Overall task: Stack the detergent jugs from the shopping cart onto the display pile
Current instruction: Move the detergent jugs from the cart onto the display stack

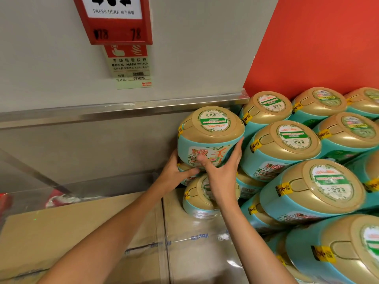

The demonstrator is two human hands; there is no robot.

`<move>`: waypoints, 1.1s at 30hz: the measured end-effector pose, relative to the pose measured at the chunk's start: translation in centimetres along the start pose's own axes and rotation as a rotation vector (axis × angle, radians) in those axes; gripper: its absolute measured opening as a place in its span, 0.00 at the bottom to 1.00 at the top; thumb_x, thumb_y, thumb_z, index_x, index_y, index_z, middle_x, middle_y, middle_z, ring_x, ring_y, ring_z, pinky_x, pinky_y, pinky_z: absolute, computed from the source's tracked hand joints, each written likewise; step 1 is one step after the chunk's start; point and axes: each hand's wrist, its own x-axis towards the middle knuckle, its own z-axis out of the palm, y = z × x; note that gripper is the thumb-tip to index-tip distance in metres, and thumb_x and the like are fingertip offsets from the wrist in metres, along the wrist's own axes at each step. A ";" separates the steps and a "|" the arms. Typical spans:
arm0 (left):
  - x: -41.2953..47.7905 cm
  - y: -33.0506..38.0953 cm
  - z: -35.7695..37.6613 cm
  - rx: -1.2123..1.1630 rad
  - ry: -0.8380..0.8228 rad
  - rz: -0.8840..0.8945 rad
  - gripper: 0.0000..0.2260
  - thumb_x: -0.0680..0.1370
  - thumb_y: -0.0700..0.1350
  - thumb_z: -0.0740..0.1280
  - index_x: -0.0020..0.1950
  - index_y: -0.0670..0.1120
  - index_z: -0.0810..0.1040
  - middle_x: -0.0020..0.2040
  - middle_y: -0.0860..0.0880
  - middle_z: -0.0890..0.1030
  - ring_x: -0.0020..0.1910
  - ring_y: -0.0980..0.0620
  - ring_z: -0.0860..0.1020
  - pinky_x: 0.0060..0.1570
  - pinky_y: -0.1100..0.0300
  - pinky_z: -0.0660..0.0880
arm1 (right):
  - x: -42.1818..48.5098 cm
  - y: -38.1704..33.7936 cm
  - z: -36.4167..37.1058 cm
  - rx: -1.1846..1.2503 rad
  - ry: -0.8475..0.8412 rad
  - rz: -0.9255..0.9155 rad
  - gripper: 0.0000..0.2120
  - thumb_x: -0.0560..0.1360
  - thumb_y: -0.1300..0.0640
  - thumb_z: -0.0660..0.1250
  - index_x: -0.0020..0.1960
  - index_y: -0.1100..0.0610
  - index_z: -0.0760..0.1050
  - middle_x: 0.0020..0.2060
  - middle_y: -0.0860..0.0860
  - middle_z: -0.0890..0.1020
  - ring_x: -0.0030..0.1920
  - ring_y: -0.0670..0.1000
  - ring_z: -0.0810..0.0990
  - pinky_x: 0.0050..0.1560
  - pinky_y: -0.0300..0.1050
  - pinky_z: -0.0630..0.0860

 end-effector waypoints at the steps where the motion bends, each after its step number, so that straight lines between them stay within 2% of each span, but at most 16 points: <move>1: 0.2 0.2 0.2 -0.016 0.008 -0.002 0.52 0.61 0.64 0.85 0.79 0.57 0.65 0.72 0.56 0.79 0.71 0.56 0.77 0.73 0.43 0.75 | 0.1 0.3 0.2 -0.026 0.007 -0.004 0.65 0.65 0.39 0.84 0.87 0.45 0.43 0.84 0.44 0.54 0.83 0.43 0.54 0.79 0.37 0.56; 4: 0.7 1.1 0.9 -0.053 0.060 0.005 0.55 0.56 0.63 0.87 0.77 0.51 0.67 0.70 0.50 0.80 0.70 0.51 0.79 0.71 0.43 0.76 | 0.4 0.8 0.5 -0.042 0.031 -0.011 0.67 0.63 0.43 0.86 0.87 0.47 0.45 0.83 0.46 0.55 0.83 0.45 0.55 0.79 0.36 0.56; 8: 1.0 1.4 1.3 -0.071 0.080 0.005 0.53 0.56 0.55 0.89 0.76 0.48 0.69 0.69 0.48 0.81 0.69 0.48 0.80 0.69 0.40 0.77 | 0.5 1.2 0.5 -0.038 0.044 -0.032 0.67 0.62 0.41 0.87 0.86 0.46 0.46 0.82 0.46 0.56 0.82 0.44 0.58 0.74 0.23 0.55; 10: 1.1 1.4 1.3 -0.067 0.087 0.006 0.51 0.57 0.53 0.89 0.76 0.48 0.70 0.68 0.48 0.82 0.69 0.48 0.80 0.69 0.40 0.77 | 0.5 1.3 0.5 -0.042 0.048 -0.038 0.67 0.62 0.40 0.86 0.86 0.46 0.46 0.81 0.46 0.57 0.82 0.44 0.58 0.73 0.22 0.55; 16: 0.5 1.6 1.3 -0.044 0.093 -0.008 0.50 0.58 0.55 0.88 0.76 0.51 0.71 0.67 0.52 0.82 0.68 0.52 0.80 0.69 0.41 0.77 | 0.3 1.5 0.5 -0.078 0.063 -0.040 0.66 0.62 0.35 0.84 0.86 0.47 0.46 0.82 0.46 0.56 0.82 0.46 0.58 0.78 0.38 0.58; 23: -0.1 1.4 2.0 -0.045 0.094 0.007 0.53 0.55 0.64 0.86 0.76 0.53 0.70 0.68 0.55 0.82 0.68 0.55 0.80 0.69 0.45 0.78 | 0.2 1.8 0.2 -0.083 0.067 -0.038 0.64 0.64 0.36 0.83 0.86 0.46 0.47 0.82 0.45 0.57 0.82 0.45 0.59 0.80 0.40 0.59; 26: -0.2 1.3 2.3 -0.052 0.112 0.012 0.53 0.56 0.66 0.85 0.76 0.53 0.70 0.69 0.54 0.81 0.69 0.54 0.79 0.70 0.45 0.77 | -0.1 1.6 0.2 -0.076 0.071 -0.040 0.61 0.66 0.35 0.82 0.86 0.48 0.48 0.82 0.44 0.57 0.81 0.42 0.59 0.78 0.34 0.59; 28: -0.7 1.2 2.7 -0.049 0.142 0.024 0.52 0.58 0.67 0.85 0.77 0.55 0.68 0.70 0.55 0.80 0.70 0.56 0.78 0.70 0.47 0.77 | -0.5 1.7 0.3 -0.068 0.082 -0.024 0.60 0.67 0.35 0.81 0.86 0.48 0.49 0.82 0.44 0.58 0.81 0.41 0.60 0.77 0.34 0.60; 31: -1.2 1.1 3.1 -0.032 0.172 0.035 0.49 0.61 0.66 0.83 0.77 0.54 0.69 0.71 0.55 0.79 0.70 0.56 0.78 0.69 0.50 0.77 | -1.4 1.9 0.2 -0.099 0.091 0.002 0.58 0.68 0.36 0.80 0.86 0.50 0.49 0.81 0.42 0.57 0.80 0.38 0.57 0.76 0.30 0.57; 33: -1.3 1.0 2.9 -0.008 0.181 0.039 0.46 0.63 0.65 0.82 0.76 0.54 0.70 0.71 0.54 0.78 0.70 0.55 0.77 0.68 0.52 0.77 | -1.7 2.0 -0.1 -0.097 0.079 0.019 0.57 0.71 0.40 0.81 0.86 0.52 0.49 0.78 0.41 0.57 0.80 0.41 0.59 0.79 0.36 0.59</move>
